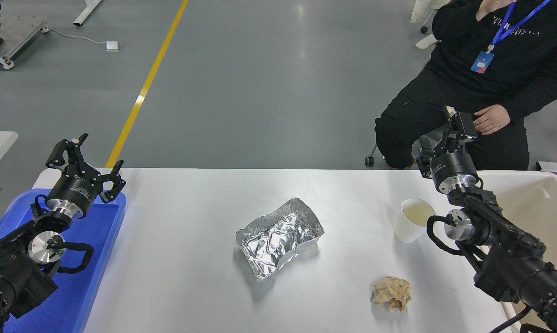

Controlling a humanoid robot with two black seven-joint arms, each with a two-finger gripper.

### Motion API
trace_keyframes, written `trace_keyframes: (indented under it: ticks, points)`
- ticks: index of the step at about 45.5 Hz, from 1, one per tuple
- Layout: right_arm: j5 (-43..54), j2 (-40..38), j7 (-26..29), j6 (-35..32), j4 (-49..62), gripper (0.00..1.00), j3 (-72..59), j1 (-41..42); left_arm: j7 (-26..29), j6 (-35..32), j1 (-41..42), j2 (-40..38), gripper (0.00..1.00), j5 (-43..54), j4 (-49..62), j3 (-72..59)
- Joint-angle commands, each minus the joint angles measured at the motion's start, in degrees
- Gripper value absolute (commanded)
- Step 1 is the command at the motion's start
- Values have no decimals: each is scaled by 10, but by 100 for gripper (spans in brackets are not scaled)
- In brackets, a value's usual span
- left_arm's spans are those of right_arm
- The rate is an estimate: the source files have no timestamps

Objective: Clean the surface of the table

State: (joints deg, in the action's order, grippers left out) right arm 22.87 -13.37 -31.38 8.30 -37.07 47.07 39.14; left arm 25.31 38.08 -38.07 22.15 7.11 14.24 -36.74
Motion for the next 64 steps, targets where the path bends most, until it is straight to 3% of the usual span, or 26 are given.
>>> trace_keyframes:
  ticks: [1, 19, 32, 44, 48, 53, 58, 64]
  points:
    - [0, -3, 0, 1, 1, 100, -2, 2, 0, 0, 0, 0, 100, 0, 0, 0]
    - [1, -1, 0, 1, 3, 100, -26, 11, 0, 0, 0, 0, 100, 0, 0, 0]
    - [2, -9, 2, -3, 3, 100, -115, 43, 0, 0, 0, 0, 100, 0, 0, 0]
    - [13, -78, 6, -14, -7, 100, -317, 119, 0, 1, 0, 0, 100, 0, 0, 0]
    - [25, -101, 17, -49, -9, 100, -382, 146, 0, 1, 0, 0, 100, 0, 0, 0]
    - [76, -138, 19, -90, -15, 100, -413, 156, 0, 1, -1, 0, 100, 0, 0, 0]
    - [197, -184, 33, -136, -49, 100, -417, 166, 0, 1, -1, 0, 100, 0, 0, 0]
    - [301, -238, 113, -196, -115, 100, -418, 185, 0, 1, -1, 0, 100, 0, 0, 0]
